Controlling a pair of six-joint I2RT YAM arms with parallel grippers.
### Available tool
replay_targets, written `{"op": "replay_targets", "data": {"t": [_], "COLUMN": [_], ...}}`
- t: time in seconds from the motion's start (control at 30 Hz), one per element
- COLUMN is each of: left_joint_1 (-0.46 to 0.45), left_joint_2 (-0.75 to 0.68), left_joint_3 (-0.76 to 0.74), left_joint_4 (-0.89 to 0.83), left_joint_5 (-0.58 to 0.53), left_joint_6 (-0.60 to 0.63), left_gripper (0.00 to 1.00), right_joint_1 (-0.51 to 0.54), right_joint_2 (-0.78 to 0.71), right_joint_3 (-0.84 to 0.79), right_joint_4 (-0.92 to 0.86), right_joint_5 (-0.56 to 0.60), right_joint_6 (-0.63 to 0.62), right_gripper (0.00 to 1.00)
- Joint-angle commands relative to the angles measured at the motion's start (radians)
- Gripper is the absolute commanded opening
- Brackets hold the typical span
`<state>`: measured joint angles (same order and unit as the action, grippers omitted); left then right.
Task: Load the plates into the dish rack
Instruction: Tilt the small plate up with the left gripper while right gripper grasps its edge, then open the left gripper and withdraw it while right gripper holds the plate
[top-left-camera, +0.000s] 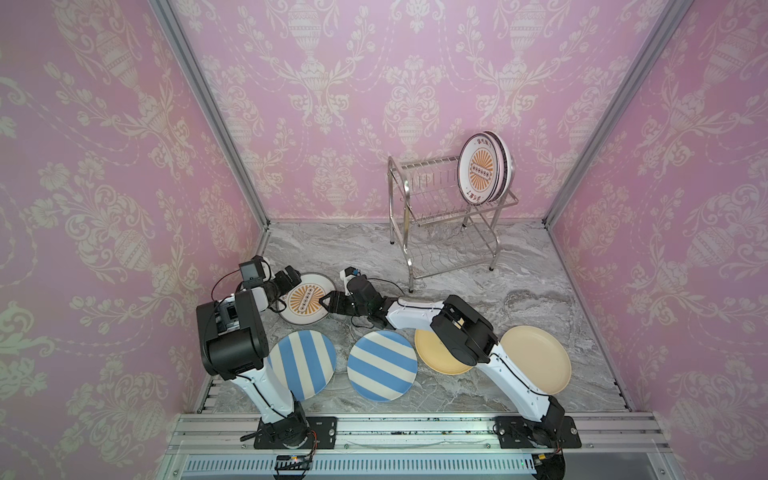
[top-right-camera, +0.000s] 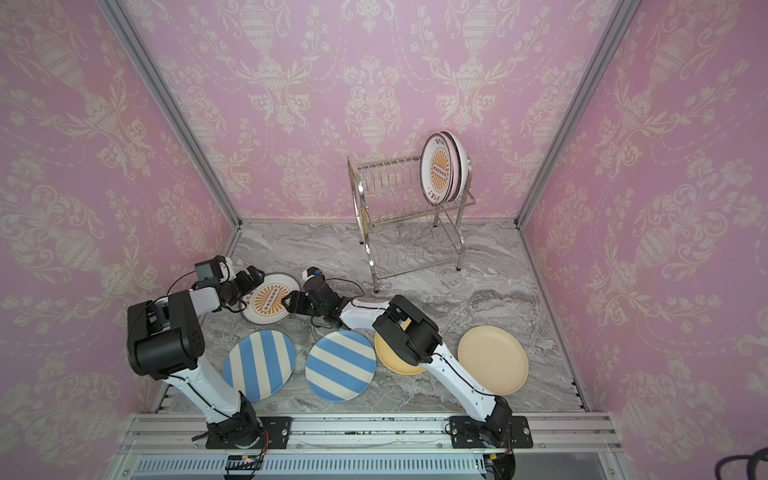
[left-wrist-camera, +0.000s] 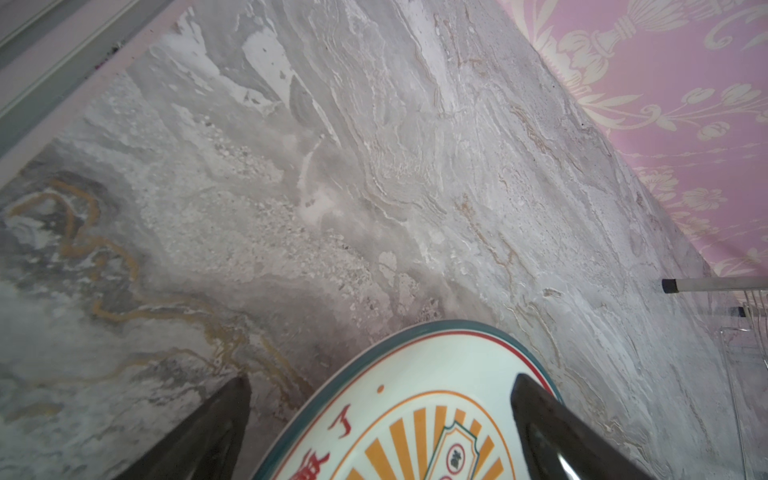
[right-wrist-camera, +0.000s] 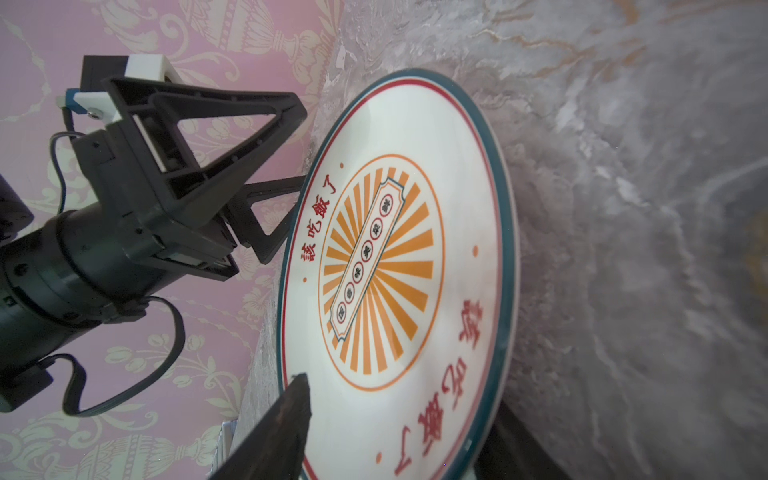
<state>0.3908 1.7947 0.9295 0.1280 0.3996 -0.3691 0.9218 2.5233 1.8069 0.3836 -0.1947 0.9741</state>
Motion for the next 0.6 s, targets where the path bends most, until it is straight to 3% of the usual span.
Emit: {"op": "replay_targets", "data": {"t": [0.0,0.57], "left_joint_1": [-0.013,-0.054], "left_joint_2": [0.009,0.014], "left_joint_3": [-0.003,-0.026], "left_joint_4": [0.010,0.060], "left_joint_5": [0.023,0.054], "left_joint_6": [-0.017,-0.038], "left_gripper": [0.99,0.99], "right_joint_1": [-0.011,-0.024], "right_joint_2": [0.046,0.060], "right_joint_3": [-0.018,-0.040], "right_joint_4": [-0.043,0.012], "right_joint_5": [-0.001,0.006], "right_joint_6": [0.023,0.064], "right_gripper": [0.57,0.39]}}
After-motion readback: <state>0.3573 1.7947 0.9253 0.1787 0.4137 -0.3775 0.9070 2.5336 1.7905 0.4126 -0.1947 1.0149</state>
